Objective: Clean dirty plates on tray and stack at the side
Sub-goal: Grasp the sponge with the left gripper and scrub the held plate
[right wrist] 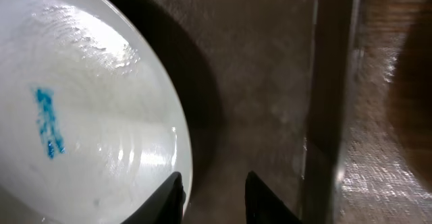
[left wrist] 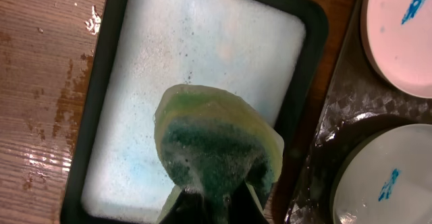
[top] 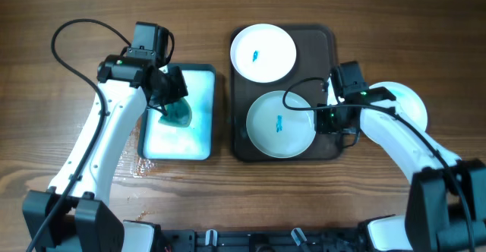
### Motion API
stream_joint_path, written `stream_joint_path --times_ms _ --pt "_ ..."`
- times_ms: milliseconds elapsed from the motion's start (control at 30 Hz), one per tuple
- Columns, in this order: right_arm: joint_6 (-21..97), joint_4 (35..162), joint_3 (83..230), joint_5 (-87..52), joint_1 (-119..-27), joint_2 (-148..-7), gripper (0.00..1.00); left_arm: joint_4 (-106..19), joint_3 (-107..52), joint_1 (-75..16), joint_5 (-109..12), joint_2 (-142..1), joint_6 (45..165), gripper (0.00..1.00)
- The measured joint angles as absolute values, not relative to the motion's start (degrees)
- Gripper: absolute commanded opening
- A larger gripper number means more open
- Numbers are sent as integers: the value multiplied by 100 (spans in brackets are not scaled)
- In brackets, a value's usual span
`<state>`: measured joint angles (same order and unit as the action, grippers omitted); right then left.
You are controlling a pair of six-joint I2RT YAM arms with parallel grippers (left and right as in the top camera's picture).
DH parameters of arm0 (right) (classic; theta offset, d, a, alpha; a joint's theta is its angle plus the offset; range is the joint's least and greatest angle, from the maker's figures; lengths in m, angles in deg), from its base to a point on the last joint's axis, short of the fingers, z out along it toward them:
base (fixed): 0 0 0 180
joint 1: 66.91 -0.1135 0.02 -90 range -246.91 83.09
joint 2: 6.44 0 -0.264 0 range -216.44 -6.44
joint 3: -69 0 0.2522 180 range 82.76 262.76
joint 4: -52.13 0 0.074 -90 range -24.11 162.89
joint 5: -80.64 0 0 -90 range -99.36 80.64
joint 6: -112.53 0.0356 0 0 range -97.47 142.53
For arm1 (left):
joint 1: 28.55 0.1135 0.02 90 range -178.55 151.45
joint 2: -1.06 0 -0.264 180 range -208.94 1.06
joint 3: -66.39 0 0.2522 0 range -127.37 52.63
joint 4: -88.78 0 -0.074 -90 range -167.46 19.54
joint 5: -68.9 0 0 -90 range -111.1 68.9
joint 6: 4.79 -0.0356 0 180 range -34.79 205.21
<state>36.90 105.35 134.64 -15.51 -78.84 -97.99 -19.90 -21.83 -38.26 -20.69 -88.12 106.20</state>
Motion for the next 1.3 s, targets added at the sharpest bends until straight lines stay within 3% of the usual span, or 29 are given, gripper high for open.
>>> stream_joint_path --times_ms 100,133,200,433,567,733,1133,1300 --pt "3358 10079 13434 -2076 -7884 -10094 32 -1911 -2187 -3826 -2069 -8795 10583 4" --pt "3262 9917 13405 -2301 -7884 -10223 28 -1911 -2187 -3826 -2069 -8795 10578 4" --pt "3295 9836 13348 -2395 -7884 -10376 5 -1914 -2187 -3826 -2141 -8795 10552 4" --pt "3791 9843 13346 -2303 -7881 -10396 4 -2587 -2168 -4163 -3324 -8795 10436 4" --pt "3813 9869 13348 -2303 -7881 -10396 4 -4187 -1855 -5295 -3695 -9037 10832 4" --pt "3834 9921 13353 -2308 -7884 -10396 4 -5527 -1652 -6604 -3842 -10624 11385 4" --pt "3858 9963 13353 -2395 -7899 -10396 4 -4816 -1728 -6731 -1870 -11046 10882 4" --pt "3922 10009 13353 -2393 -7884 -10396 4 -5658 -1645 -6736 -2426 -11112 10957 4"
